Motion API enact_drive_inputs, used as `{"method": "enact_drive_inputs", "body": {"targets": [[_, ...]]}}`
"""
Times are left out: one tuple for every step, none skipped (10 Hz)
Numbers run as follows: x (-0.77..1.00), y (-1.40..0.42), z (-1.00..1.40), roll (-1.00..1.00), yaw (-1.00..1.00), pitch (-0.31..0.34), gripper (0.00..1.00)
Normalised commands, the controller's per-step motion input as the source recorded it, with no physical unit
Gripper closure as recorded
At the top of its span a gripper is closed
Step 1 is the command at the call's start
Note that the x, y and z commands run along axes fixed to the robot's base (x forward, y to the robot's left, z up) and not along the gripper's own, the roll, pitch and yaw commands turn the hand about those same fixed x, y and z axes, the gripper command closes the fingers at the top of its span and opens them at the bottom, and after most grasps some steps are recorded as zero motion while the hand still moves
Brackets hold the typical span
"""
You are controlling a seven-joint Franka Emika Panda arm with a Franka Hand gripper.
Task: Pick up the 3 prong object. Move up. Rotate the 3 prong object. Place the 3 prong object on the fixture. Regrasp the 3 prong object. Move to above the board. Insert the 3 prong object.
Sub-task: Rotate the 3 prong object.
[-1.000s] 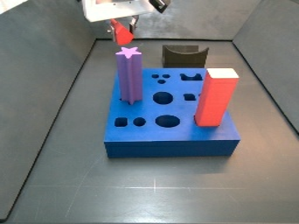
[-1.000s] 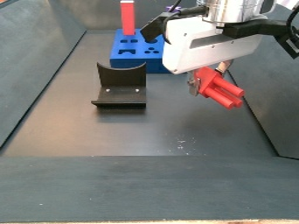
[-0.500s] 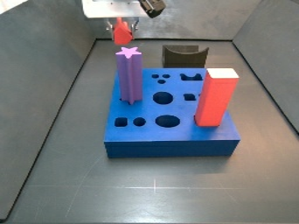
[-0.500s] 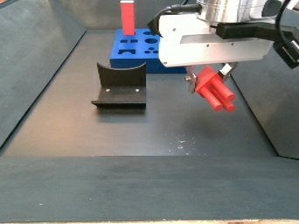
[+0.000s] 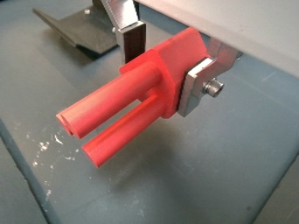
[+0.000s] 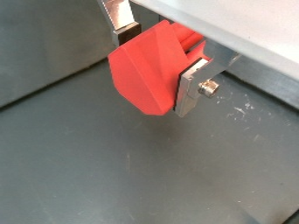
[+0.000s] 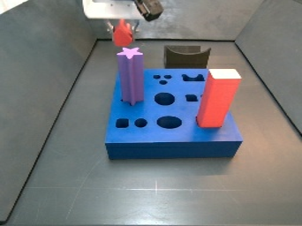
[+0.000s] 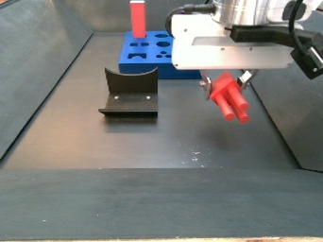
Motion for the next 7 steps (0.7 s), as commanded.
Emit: {"method": "enact_drive_inputs", "body": {"targets": [[0.04,0.0,-0.91,0.0,0.03,-0.027,1.0],[0.04,0.0,-0.76,-0.02,0.03,-0.023,1.0],[0.04,0.0,-0.64,-0.04,0.03,-0.02,1.0],[0.04,0.01,-0.48,-0.06,0.02,-0.026,1.0],[0.04,0.01,-0.36,-0.07,0.02,-0.031,1.0],[0.04,0.01,-0.25,-0.08,0.02,-0.039,1.0],[0.0,0.0,0.0,0.0,0.0,0.0,0.0]]}}
